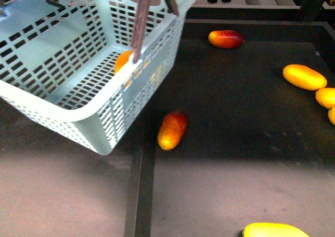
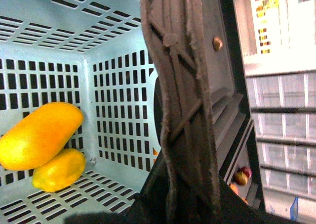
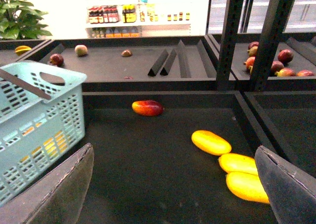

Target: Pick lemon and mango into basket

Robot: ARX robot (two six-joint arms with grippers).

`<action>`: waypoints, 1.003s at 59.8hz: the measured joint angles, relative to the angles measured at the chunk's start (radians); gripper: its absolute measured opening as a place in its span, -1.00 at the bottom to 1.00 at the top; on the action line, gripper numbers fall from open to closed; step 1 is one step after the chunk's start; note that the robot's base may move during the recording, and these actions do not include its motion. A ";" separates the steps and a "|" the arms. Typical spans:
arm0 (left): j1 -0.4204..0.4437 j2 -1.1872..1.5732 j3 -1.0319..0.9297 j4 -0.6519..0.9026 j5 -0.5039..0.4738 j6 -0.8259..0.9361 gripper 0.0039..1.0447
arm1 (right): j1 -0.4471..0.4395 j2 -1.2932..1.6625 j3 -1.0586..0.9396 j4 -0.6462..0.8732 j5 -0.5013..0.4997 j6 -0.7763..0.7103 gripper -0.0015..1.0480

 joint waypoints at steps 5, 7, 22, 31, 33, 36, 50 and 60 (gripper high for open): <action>0.055 0.002 0.000 0.016 0.010 0.002 -0.91 | 0.000 0.000 0.000 0.000 0.000 0.000 0.83; 0.077 0.002 0.000 0.023 0.018 0.004 -0.91 | 0.000 0.000 0.000 0.000 0.000 0.000 0.83; 0.213 0.044 -0.051 0.095 0.092 0.025 -0.91 | 0.000 0.000 0.000 0.000 0.000 0.000 0.83; 0.249 0.085 -0.132 0.166 0.108 0.047 -0.91 | 0.000 0.000 0.000 0.000 0.000 0.000 0.83; 0.250 0.085 -0.147 0.188 0.108 0.048 -0.91 | 0.000 0.000 0.000 0.000 0.000 0.000 0.83; 0.250 0.085 -0.175 0.213 0.113 0.047 -0.91 | 0.000 0.000 0.000 0.000 0.000 0.000 0.83; 0.264 0.014 -0.310 0.242 0.071 -0.017 -0.03 | 0.000 0.000 0.000 0.000 0.000 0.000 0.83; 0.294 -0.231 -0.433 0.019 -0.046 0.022 0.61 | 0.000 0.000 0.000 0.000 0.000 0.000 0.83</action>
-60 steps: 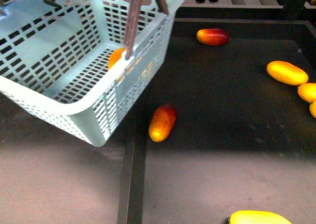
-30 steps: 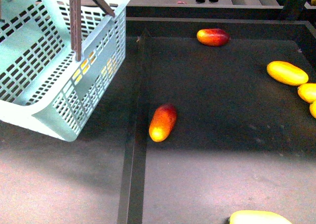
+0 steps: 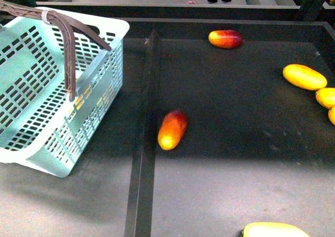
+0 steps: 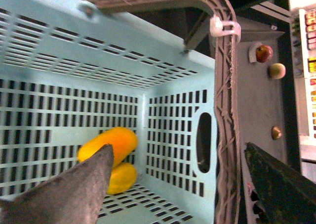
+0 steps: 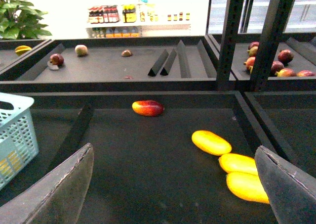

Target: Pick lemon and mango into basket

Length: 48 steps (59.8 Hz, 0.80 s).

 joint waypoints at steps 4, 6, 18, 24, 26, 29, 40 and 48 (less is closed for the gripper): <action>0.006 -0.090 -0.055 -0.064 -0.016 0.021 0.84 | 0.000 0.000 0.000 0.000 0.000 0.000 0.83; 0.005 -0.137 -0.087 -0.097 -0.015 0.036 0.90 | 0.000 0.000 0.000 0.000 0.000 0.000 0.83; 0.007 -0.208 -0.497 0.839 0.364 0.927 0.17 | 0.000 0.000 0.000 0.000 -0.002 0.000 0.83; 0.012 -0.324 -0.580 0.947 0.358 1.240 -0.23 | 0.000 0.000 0.000 0.000 -0.001 0.000 0.83; 0.012 -0.346 -0.600 0.948 0.358 1.270 -0.34 | 0.000 0.000 0.000 0.000 -0.002 0.000 0.83; 0.012 -0.378 -0.645 0.945 0.359 1.321 -0.54 | 0.000 0.000 0.000 0.000 -0.002 0.000 0.83; 0.012 -0.465 -0.768 0.978 0.359 1.370 -0.95 | 0.000 0.000 0.000 0.000 -0.002 0.000 0.83; 0.012 -0.565 -0.830 0.922 0.359 1.375 -0.95 | 0.000 0.000 0.000 0.000 -0.001 0.000 0.83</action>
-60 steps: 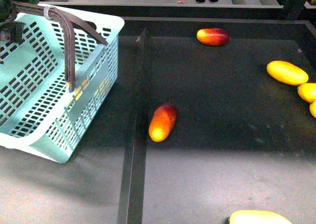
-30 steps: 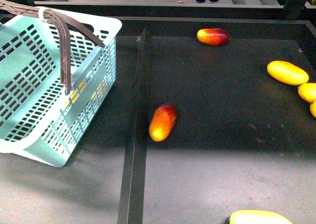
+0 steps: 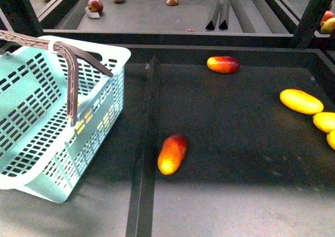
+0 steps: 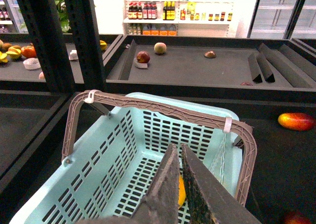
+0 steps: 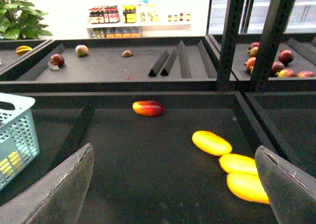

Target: Pick lemon and mango into basket

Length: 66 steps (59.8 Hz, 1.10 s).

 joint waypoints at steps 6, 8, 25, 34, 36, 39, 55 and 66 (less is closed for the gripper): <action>0.000 -0.102 -0.031 -0.063 0.000 0.002 -0.95 | 0.000 0.000 0.000 0.000 0.000 0.000 0.83; 0.000 -0.134 -0.041 -0.088 0.000 0.003 -0.95 | 0.000 0.000 0.000 0.000 0.000 0.000 0.83; 0.000 -0.411 -0.093 -0.309 0.000 0.004 -0.95 | 0.000 0.000 0.000 0.000 0.000 0.000 0.83; 0.000 -0.535 -0.100 -0.420 0.000 0.006 -0.95 | 0.000 0.000 0.000 0.000 0.000 0.000 0.83; 0.000 -0.570 -0.101 -0.451 0.000 0.006 -0.95 | 0.000 0.000 0.000 0.000 0.000 0.000 0.83; 0.000 -0.628 -0.101 -0.504 0.000 0.006 -0.95 | 0.000 0.000 0.000 0.000 0.000 0.000 0.83; 0.000 -0.825 -0.101 -0.691 0.000 0.007 -0.95 | 0.000 0.000 0.000 0.000 0.000 0.000 0.83; 0.000 -0.908 -0.101 -0.773 0.000 0.007 -0.95 | 0.000 0.000 0.000 0.000 0.000 0.000 0.83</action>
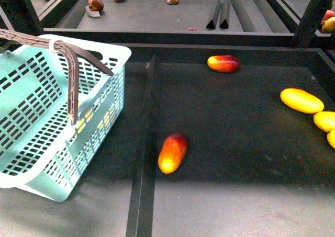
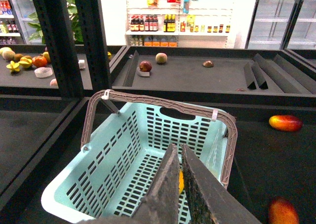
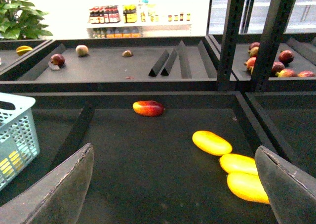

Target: Pick lemon and mango into basket

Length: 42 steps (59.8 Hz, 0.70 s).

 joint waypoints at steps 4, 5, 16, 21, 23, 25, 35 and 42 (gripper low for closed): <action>0.000 -0.021 0.000 -0.020 0.000 0.000 -0.95 | 0.000 0.000 0.000 0.000 0.000 0.000 0.83; 0.000 -0.029 0.000 -0.029 0.000 0.000 -0.95 | 0.000 0.000 0.000 0.000 0.000 0.000 0.83; 0.000 -0.082 0.000 -0.082 0.000 0.000 -0.95 | 0.000 0.000 0.000 0.000 0.000 0.000 0.83; 0.000 -0.167 0.000 -0.198 0.001 0.000 -0.95 | 0.000 0.000 0.000 0.000 0.000 0.000 0.83; 0.000 -0.218 0.000 -0.247 0.000 0.000 -0.95 | 0.000 0.000 0.000 0.000 0.000 0.000 0.83; 0.000 -0.245 0.000 -0.258 0.000 0.000 -0.95 | 0.000 0.000 0.000 0.000 0.000 0.000 0.83; 0.000 -0.258 0.000 -0.264 0.000 0.000 -0.95 | 0.000 0.000 0.000 0.000 0.000 0.000 0.83; 0.000 -0.259 0.000 -0.264 0.000 0.000 -0.95 | 0.000 0.000 0.000 0.000 0.000 0.000 0.83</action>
